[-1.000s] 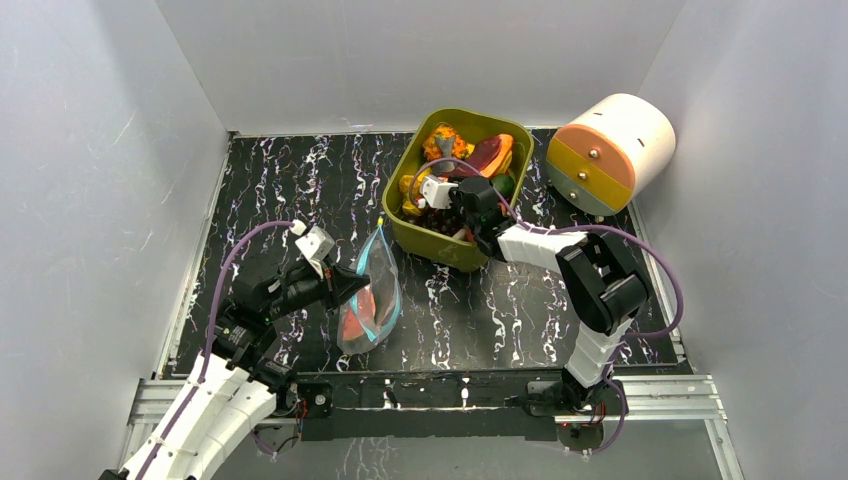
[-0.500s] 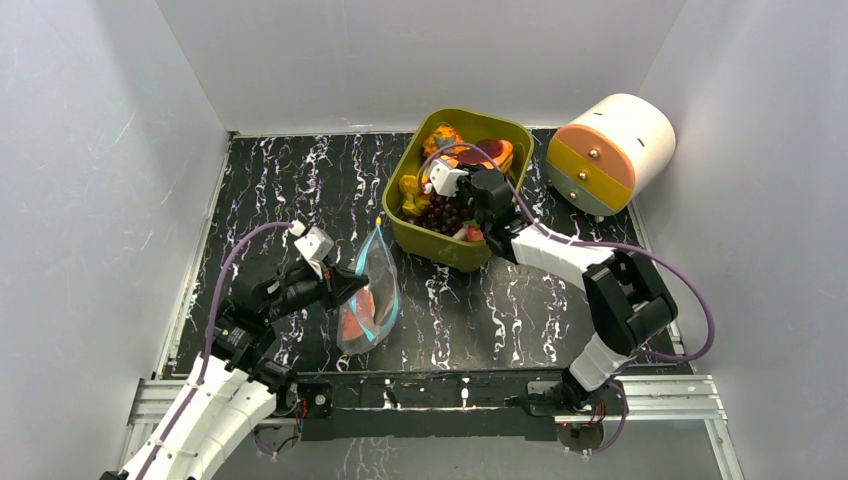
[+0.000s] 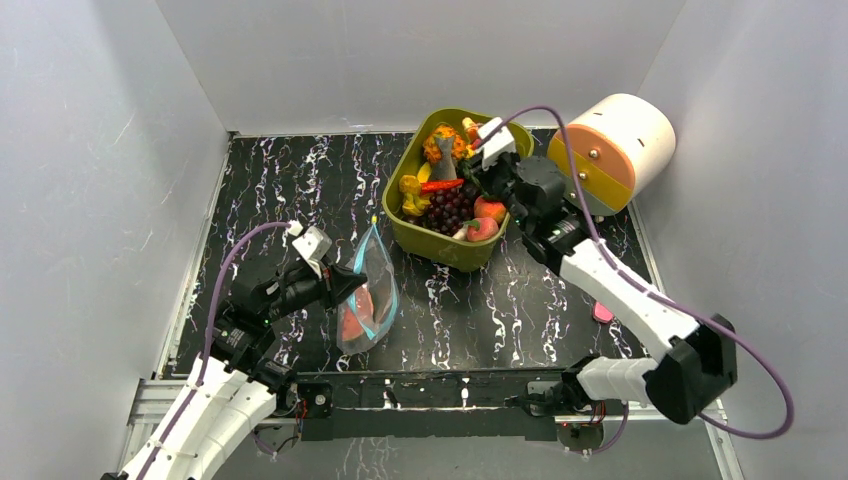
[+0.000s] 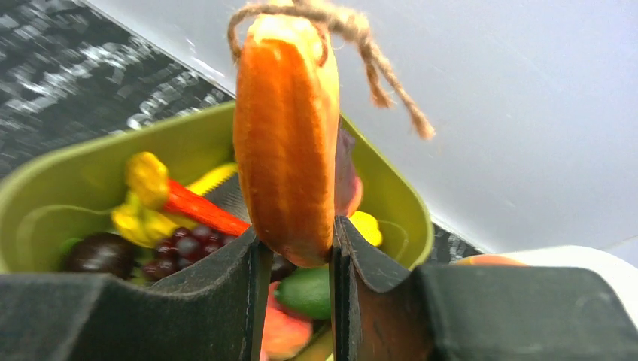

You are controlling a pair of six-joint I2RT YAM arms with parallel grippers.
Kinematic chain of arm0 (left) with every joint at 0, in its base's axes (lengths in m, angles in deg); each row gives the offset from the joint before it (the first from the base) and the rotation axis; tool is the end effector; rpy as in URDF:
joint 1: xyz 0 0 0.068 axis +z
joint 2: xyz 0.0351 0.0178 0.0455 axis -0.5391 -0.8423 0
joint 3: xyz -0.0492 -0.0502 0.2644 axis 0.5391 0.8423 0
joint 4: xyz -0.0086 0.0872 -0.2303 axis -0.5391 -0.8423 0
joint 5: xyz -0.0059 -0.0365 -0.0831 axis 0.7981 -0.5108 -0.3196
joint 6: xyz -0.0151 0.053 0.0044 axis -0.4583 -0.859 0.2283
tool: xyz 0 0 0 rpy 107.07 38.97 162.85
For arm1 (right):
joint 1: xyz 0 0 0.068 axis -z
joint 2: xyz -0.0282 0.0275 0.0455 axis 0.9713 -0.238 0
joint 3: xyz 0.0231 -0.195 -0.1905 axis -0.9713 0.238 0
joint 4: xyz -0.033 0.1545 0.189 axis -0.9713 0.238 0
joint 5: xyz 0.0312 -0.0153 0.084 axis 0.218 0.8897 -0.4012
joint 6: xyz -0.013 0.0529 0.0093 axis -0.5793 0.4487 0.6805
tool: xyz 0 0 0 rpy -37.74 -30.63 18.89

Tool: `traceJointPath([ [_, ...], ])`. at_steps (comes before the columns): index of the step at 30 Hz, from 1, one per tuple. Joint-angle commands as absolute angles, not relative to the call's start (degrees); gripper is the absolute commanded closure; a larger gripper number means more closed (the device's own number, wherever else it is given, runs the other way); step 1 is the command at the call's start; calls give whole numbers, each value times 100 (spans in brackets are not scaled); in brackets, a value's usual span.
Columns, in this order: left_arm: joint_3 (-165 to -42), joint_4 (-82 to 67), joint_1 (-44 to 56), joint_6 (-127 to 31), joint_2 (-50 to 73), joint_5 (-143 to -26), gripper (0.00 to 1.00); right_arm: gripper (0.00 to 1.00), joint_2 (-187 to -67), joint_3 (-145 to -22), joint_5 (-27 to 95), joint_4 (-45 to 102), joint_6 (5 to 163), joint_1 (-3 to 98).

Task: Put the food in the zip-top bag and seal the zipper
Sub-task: Pick up the fake food from the bin, then place the fake food in the zipper food storage bag.

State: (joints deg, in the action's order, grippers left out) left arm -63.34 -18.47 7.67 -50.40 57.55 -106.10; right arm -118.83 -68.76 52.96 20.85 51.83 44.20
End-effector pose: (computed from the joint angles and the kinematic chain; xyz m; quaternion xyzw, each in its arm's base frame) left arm 0.1014 -0.0679 0.3033 0.2711 0.6880 -0.3728 0.5605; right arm 0.2484 0.1470 0.3699 -0.2948 0.6724 -0.0309 0.6782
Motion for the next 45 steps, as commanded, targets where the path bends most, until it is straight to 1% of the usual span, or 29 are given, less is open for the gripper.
traceJointPath([
  [1, -6523, -1780, 783, -4979, 5780, -10502, 100, 79, -11092, -7023, 4330, 2291, 6802, 4398],
  [3, -6492, -1720, 783, -4944, 5767, -10506, 100, 81, -10858, -6951, 4026, 2423, 7184, 4397],
  [6, -6503, -1738, 784, -4919, 5705, -10524, 100, 82, -10533, -6881, 3932, 2675, 7743, 4390],
  [9, -6432, -1624, 783, -4816, 5727, -10585, 100, 82, -10237, -6860, 3199, 2885, 8002, 4387],
  [12, -6283, -1353, 783, -4727, 5841, -10724, 100, 82, -9960, -6866, 3120, 3073, 8590, 4383],
  [17, -6318, -1371, 786, -4725, 5822, -10478, 100, 84, -9567, -6790, 2878, 3220, 9276, 4380],
  [24, -6523, -1140, 781, -4868, 5539, -10201, 100, 85, -9555, -7175, 2647, 3926, 9795, 4388],
  [31, -7330, -1941, 784, -5554, 5025, -9569, 100, 87, -9673, -7591, 2523, 4223, 10788, 4382],
  [33, -7518, -2114, 783, -5757, 4986, -9461, 100, 86, -9661, -7585, 2375, 4172, 11044, 4383],
  [36, -7808, -2463, 783, -5979, 4906, -9261, 100, 86, -9566, -7270, 1898, 3590, 11563, 4379],
  [39, -8119, -2863, 783, -5968, 4762, -8989, 100, 87, -9563, -7164, 1786, 3375, 11974, 4377],
  [45, -8162, -2963, 786, -5687, 4604, -9131, 100, 87, -9559, -6895, 1619, 2943, 12539, 4363],
])
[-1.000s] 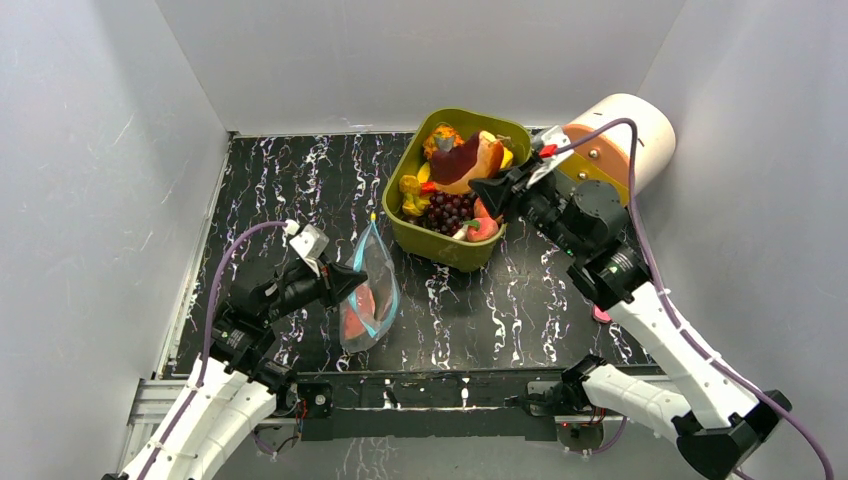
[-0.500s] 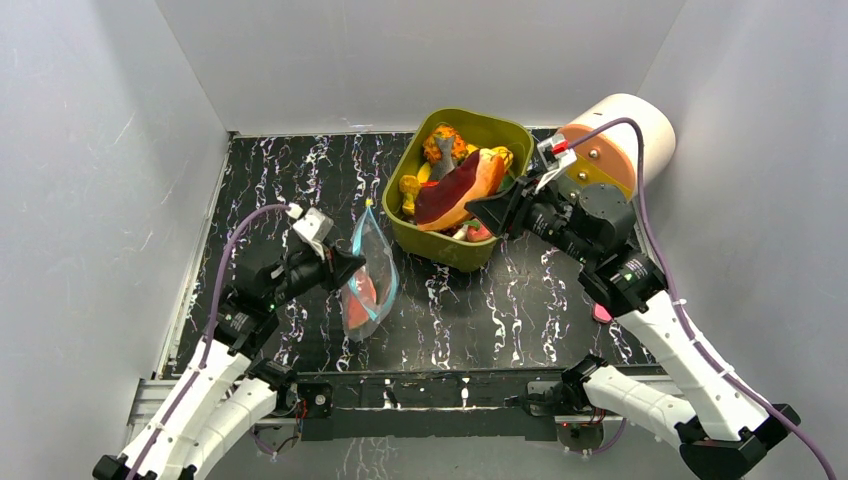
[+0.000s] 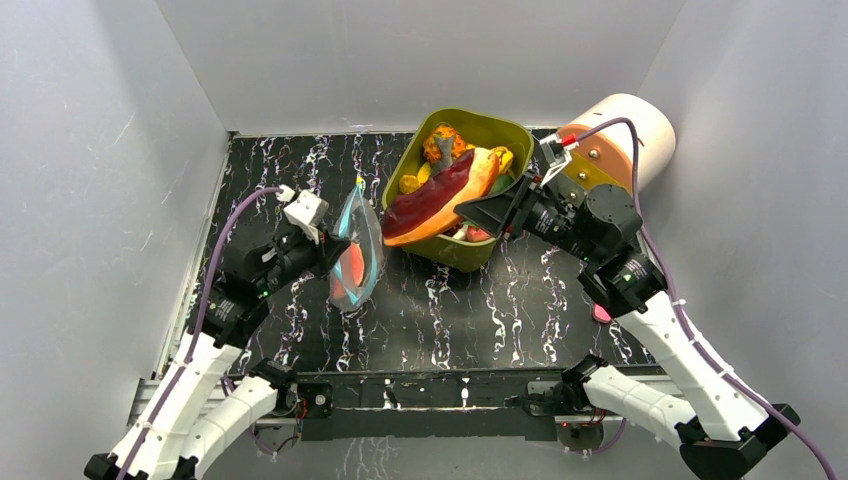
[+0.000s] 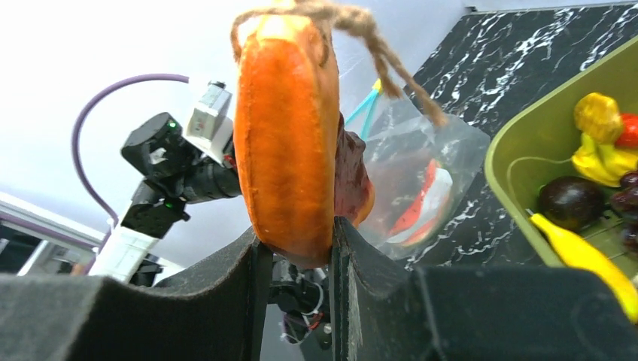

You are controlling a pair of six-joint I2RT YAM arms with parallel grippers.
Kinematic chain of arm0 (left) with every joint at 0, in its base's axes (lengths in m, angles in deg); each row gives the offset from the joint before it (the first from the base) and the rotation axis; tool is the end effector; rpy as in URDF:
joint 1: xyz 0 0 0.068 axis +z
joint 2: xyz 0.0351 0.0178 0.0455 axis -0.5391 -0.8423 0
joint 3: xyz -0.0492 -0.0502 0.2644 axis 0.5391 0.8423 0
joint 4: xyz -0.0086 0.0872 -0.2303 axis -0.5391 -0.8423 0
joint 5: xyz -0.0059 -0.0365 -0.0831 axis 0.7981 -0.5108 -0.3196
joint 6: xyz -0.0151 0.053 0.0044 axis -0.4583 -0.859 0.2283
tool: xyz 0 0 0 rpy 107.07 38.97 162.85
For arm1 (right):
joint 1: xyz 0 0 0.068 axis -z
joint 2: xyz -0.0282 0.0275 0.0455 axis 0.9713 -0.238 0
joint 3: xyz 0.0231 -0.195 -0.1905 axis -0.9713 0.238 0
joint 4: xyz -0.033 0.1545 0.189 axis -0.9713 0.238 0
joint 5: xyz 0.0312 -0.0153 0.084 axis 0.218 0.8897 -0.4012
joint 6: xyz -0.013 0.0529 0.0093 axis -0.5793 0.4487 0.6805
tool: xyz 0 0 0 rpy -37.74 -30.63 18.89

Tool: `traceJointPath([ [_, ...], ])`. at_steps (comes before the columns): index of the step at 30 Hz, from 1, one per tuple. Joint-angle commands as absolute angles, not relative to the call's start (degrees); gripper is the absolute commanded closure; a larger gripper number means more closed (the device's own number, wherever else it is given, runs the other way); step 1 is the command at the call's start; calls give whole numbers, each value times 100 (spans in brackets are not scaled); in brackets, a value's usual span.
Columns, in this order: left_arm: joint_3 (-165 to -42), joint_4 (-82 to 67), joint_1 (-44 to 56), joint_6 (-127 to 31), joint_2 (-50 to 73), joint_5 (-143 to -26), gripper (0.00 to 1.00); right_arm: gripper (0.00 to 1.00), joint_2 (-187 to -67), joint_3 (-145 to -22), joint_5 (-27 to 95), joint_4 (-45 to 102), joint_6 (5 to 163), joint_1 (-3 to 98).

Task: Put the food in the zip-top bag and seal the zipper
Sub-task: Place the fake food in the zipper food storage bag.

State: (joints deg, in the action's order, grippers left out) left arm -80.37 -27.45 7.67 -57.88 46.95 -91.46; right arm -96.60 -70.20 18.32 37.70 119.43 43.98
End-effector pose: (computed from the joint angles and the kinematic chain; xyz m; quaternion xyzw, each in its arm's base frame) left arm 0.1245 -0.0689 0.3631 0.2381 0.7189 -0.2467 0.6047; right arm 0.1370 0.1044 0.4284 -0.0887 0.6886 0.5401 0.4757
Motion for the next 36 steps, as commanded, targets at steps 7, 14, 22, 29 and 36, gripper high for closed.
traceJointPath([
  [7, -7862, -2595, 783, -5269, 4602, -9273, 100, 86, -9684, -6637, 1471, 2722, 12970, 4296],
  [14, -7506, -2181, 783, -4876, 4759, -9593, 100, 85, -9704, -6259, 1786, 2830, 12846, 4222],
  [22, -7368, -1938, 783, -4482, 4990, -10011, 100, 84, -9921, -6489, 2592, 3887, 12255, 3856],
  [29, -6929, -1381, 784, -4004, 5192, -10155, 100, 84, -10137, -6570, 2965, 3981, 12143, 3389],
  [36, -6576, -851, 783, -3600, 5229, -10355, 100, 83, -10512, -6759, 3585, 4167, 12071, 2643],
])
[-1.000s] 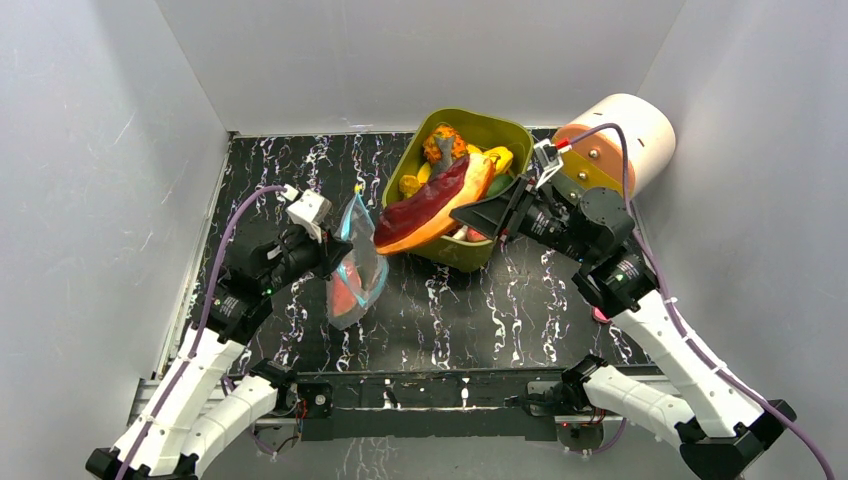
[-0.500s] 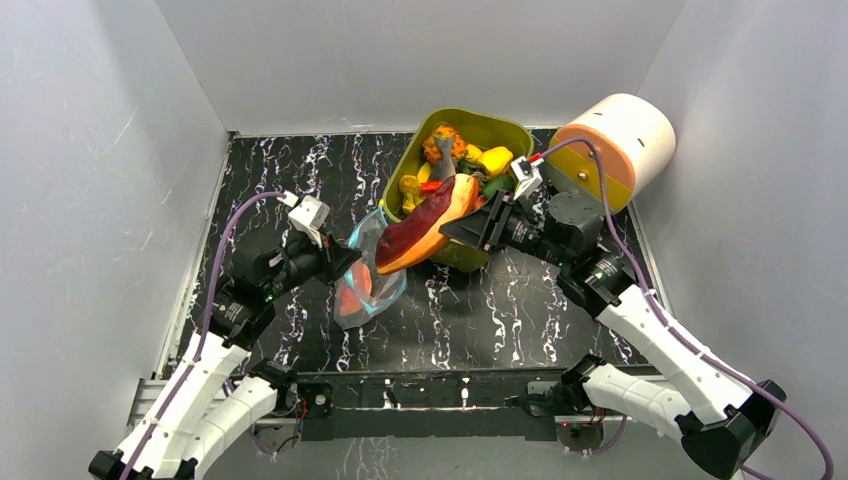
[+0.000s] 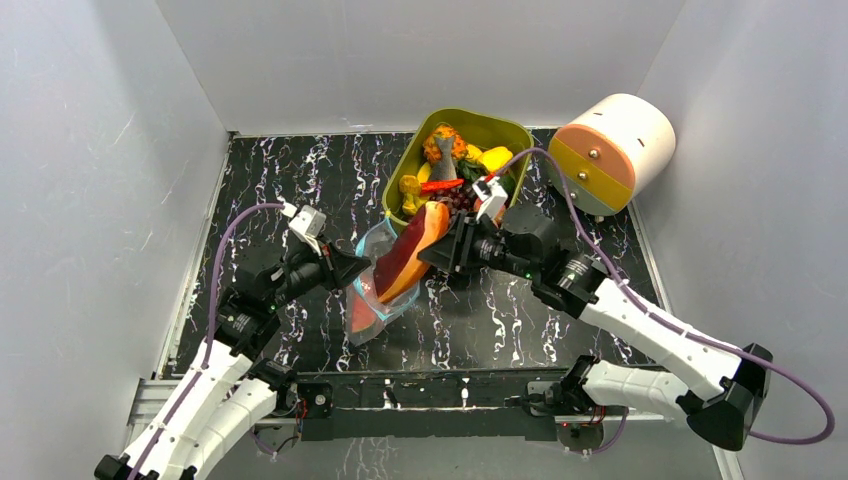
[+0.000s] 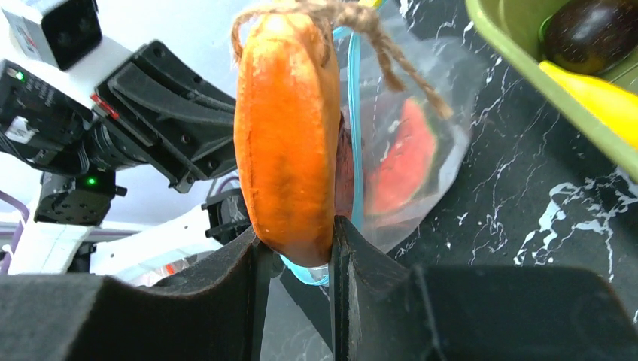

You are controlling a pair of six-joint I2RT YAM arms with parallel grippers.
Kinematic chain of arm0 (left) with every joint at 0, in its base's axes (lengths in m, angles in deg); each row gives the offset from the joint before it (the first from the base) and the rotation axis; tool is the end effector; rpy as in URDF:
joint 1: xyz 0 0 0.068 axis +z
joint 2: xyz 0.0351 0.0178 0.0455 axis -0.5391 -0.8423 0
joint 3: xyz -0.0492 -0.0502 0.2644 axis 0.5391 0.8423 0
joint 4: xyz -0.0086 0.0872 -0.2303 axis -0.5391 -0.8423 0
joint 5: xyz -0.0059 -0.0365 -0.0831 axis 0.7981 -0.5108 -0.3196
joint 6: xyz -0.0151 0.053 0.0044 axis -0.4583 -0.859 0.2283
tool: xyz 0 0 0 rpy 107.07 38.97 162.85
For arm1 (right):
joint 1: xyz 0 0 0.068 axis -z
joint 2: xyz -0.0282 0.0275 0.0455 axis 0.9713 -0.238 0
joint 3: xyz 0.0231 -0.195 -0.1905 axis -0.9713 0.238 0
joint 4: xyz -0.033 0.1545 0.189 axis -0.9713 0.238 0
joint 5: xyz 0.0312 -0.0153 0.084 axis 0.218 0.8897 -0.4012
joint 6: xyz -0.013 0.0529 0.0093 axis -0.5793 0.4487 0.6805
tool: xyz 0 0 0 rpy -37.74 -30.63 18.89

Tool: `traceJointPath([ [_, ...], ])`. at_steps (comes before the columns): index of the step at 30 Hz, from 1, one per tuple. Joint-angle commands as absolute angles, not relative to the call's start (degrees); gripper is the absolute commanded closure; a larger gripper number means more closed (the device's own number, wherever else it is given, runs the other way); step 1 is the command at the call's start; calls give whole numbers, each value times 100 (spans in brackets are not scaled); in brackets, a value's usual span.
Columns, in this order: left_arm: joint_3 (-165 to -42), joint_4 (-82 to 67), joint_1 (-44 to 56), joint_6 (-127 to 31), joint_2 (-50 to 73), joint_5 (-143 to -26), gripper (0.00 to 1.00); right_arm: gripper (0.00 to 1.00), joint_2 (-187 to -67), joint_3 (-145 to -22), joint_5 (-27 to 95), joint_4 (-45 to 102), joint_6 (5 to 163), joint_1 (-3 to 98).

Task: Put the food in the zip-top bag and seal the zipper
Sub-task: Place the fake food in the zipper food storage bag.

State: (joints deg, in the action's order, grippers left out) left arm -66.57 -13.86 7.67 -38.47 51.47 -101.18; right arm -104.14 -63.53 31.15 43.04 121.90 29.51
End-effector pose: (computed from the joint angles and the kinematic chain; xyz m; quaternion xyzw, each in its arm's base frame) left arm 0.1209 -0.0738 0.3189 0.1727 0.7109 -0.4054 0.5482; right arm 0.1436 0.1629 0.3563 -0.0705 0.8006 0.4756 0.3576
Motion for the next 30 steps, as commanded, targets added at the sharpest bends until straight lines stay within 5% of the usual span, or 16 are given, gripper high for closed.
traceJointPath([
  [1, -6544, -857, 783, -3653, 5234, -10333, 100, 83, -10585, -6813, 3568, 4224, 12099, 2607],
  [30, -6159, -192, 784, -3876, 5431, -10697, 100, 83, -12391, -8369, 4153, 6539, 11809, 1652],
])
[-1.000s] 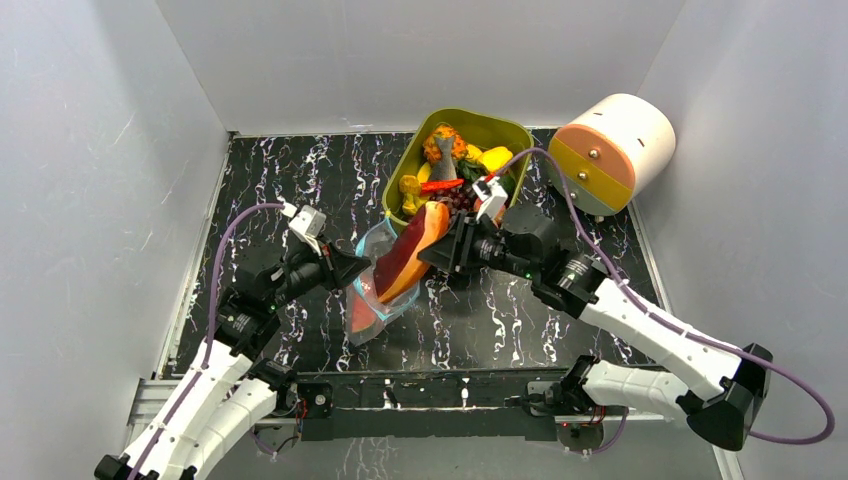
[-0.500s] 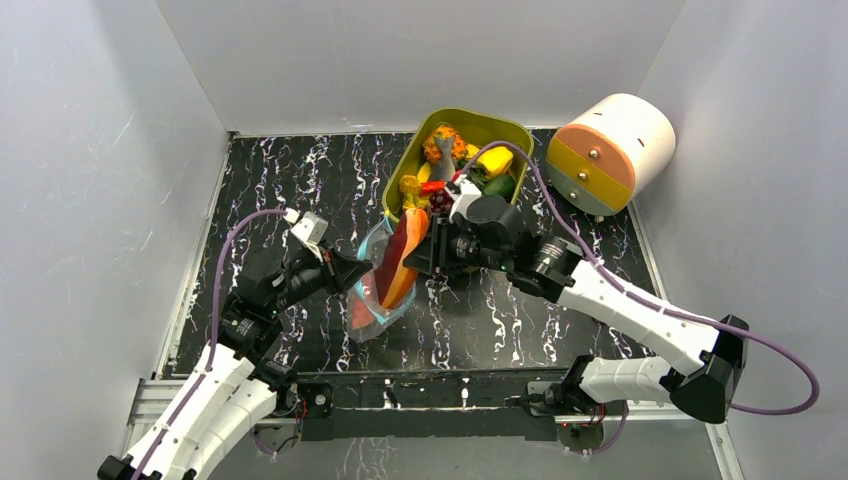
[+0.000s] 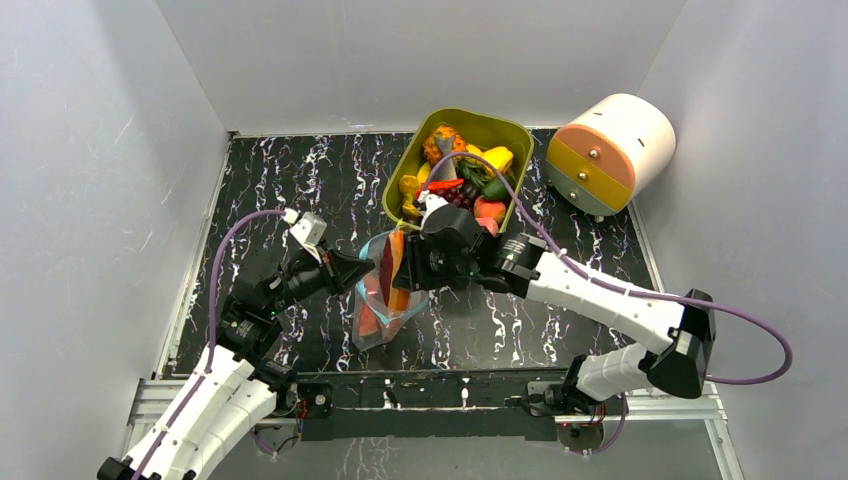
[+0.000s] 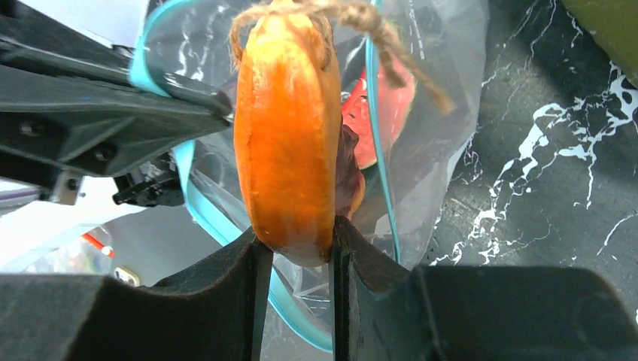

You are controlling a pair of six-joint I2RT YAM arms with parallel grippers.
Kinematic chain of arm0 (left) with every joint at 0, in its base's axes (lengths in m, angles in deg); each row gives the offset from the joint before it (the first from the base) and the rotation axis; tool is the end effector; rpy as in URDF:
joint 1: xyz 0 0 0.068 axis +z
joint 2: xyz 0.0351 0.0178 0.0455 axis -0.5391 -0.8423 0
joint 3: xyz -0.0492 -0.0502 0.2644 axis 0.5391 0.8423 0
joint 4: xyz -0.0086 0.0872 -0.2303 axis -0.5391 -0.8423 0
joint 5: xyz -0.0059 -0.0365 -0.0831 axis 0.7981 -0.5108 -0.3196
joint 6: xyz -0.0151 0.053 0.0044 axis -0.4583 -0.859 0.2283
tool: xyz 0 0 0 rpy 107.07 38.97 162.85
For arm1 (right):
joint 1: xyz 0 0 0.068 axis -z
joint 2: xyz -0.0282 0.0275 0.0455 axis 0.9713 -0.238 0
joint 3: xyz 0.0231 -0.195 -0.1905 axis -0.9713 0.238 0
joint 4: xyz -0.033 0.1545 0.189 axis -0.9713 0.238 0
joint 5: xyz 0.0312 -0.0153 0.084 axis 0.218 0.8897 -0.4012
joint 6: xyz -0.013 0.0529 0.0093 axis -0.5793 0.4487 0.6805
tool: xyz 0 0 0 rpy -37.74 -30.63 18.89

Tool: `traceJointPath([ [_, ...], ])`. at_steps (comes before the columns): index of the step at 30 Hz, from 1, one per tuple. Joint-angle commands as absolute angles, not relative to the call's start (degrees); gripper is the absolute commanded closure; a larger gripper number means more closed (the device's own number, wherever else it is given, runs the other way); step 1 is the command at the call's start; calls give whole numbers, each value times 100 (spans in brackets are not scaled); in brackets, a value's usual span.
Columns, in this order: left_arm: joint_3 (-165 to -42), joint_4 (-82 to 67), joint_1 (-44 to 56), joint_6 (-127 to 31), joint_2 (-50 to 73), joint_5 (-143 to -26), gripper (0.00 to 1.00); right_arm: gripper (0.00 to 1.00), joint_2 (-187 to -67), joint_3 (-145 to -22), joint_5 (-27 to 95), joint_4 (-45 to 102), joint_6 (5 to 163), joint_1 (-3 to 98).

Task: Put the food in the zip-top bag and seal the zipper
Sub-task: Place the fake food in the zipper food storage bag.

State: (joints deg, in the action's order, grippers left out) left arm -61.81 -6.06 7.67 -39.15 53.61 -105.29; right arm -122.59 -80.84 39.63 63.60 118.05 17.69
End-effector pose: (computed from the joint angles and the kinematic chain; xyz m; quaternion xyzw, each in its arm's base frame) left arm 0.1163 -0.0743 0.3100 0.2072 0.6720 -0.4283 0.5675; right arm 0.1433 0.2373 0.3472 -0.1479 0.8902 0.3404 0.2642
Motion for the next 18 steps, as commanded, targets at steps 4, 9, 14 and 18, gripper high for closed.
traceJointPath([
  [4, -6101, -87, 783, -3859, 5425, -10730, 100, 81, -12537, -8456, 4212, 6603, 11821, 1569],
  [9, -6049, 18, 783, -3820, 5383, -10780, 100, 80, -12674, -8502, 4532, 6806, 11832, 1526],
  [14, -6085, 23, 783, -3843, 5370, -10831, 100, 80, -12839, -8364, 4545, 6730, 11881, 1500],
  [18, -6063, 91, 783, -3840, 5407, -10847, 100, 76, -13022, -8423, 4609, 6784, 11847, 1421],
])
